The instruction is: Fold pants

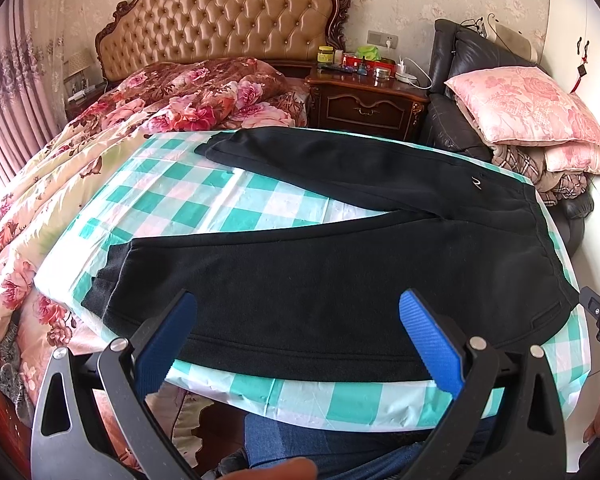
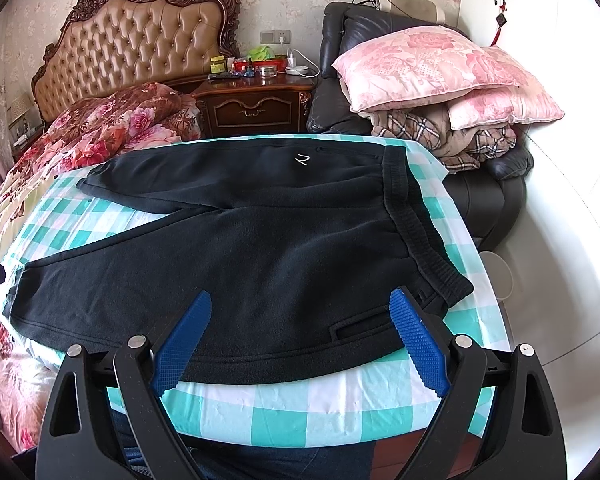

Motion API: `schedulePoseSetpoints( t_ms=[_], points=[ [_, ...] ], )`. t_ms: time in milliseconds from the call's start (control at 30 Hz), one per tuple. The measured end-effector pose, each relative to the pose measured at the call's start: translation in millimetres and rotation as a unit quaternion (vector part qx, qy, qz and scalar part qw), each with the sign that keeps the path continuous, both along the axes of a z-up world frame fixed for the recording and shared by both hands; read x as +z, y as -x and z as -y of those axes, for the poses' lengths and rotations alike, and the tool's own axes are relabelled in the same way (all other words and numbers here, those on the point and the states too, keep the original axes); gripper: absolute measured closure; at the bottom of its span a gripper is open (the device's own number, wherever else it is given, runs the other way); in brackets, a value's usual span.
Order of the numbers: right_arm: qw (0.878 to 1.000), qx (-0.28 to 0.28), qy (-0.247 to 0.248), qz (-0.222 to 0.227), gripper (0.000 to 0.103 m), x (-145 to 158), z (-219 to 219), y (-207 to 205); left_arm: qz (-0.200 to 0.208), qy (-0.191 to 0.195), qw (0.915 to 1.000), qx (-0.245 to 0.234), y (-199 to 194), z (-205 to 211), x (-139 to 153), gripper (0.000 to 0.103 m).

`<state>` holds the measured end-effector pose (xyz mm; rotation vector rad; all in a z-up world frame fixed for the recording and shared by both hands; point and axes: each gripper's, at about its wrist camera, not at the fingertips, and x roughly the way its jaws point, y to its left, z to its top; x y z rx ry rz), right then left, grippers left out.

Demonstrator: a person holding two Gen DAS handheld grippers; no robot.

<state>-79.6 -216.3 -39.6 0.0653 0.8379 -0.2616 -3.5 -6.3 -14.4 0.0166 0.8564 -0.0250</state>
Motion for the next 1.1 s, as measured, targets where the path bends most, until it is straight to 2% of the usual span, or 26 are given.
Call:
schedulePoseSetpoints(
  t_ms=[833, 900, 1000, 1100],
  points=[
    [1.000, -0.005, -0.002, -0.007, 0.015, -6, 1, -3, -0.014, 0.003, 0.9999, -0.003, -6, 3, -12, 0.002],
    [1.000, -0.002, -0.011, -0.014, 0.015, -10, 8, -8, -0.020, 0.006, 0.9998, -0.006, -8, 4, -17, 0.002],
    [0.998, 0.015, -0.055, -0.022, 0.015, -14, 32, -28, -0.026, 0.036, 0.9987, -0.024, -19, 2, -25, 0.002],
    [0.996, 0.004, -0.089, -0.025, 0.015, -19, 86, -78, -0.028, 0.068, 0.9966, -0.036, -33, -1, -33, 0.002]
  ],
)
